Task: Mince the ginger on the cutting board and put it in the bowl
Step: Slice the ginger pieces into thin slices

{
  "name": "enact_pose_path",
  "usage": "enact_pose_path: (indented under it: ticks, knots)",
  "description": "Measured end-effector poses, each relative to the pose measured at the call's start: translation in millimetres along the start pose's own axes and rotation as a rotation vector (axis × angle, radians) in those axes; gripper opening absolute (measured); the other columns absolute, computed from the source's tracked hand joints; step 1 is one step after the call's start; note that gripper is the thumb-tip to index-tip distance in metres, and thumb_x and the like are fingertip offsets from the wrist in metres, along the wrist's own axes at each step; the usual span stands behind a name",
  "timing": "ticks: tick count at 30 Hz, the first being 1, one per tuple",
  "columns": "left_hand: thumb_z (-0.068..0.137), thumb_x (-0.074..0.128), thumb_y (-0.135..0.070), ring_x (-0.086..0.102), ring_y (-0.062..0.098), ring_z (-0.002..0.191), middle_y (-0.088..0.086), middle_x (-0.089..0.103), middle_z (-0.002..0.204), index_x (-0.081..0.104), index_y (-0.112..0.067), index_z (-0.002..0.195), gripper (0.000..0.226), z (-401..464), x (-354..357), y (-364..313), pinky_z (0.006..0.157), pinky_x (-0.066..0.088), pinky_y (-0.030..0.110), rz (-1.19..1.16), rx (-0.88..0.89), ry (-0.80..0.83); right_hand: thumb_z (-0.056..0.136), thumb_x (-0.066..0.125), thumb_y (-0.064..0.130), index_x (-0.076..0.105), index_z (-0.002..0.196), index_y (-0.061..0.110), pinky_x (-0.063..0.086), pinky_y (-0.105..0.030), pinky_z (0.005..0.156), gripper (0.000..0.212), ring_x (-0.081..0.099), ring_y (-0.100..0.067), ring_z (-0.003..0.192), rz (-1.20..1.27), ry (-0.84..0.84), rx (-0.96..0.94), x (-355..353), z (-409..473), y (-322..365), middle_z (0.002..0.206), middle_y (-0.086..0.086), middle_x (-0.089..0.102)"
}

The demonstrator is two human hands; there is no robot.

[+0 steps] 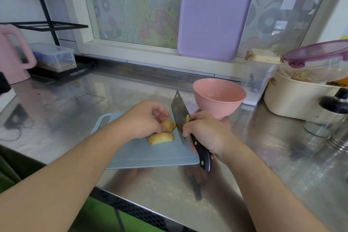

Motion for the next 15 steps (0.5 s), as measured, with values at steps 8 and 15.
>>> enact_pose_path:
  ticks: [8, 15]
  knots:
    - [0.079, 0.087, -0.022, 0.071, 0.013, 0.094, -0.01, 0.075, 0.099, 0.076, -0.03, 0.105, 0.029, 8.9, -6.8, -26.4, 0.057, 0.051, 0.018, 0.415, -0.015, 0.141, 0.061, 0.06, 0.012, 0.056, 0.064, 0.007, 0.035, -0.044, 0.061, 0.007, 0.047, -0.029, 0.053, 0.013, 0.007, -0.003, 1.0, -3.0, 2.3, 0.048, -0.013, 0.049]
    - [0.07, 0.092, -0.04, 0.073, 0.016, 0.084, -0.004, 0.078, 0.085, 0.083, -0.022, 0.09, 0.028, 15.9, 2.6, -21.5, 0.083, 0.061, 0.037, 0.406, -0.029, -0.044, 0.062, 0.06, 0.01, 0.056, 0.063, 0.008, 0.035, -0.047, 0.06, 0.005, 0.048, -0.033, 0.054, 0.039, -0.008, 0.002, 0.5, -1.7, 1.3, 0.051, -0.015, 0.049]
Point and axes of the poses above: each hand's wrist, its own z-axis towards the middle knuckle, its own x-axis out of the palm, y = z × x, the point moved 1 cm from there along z, towards the middle knuckle
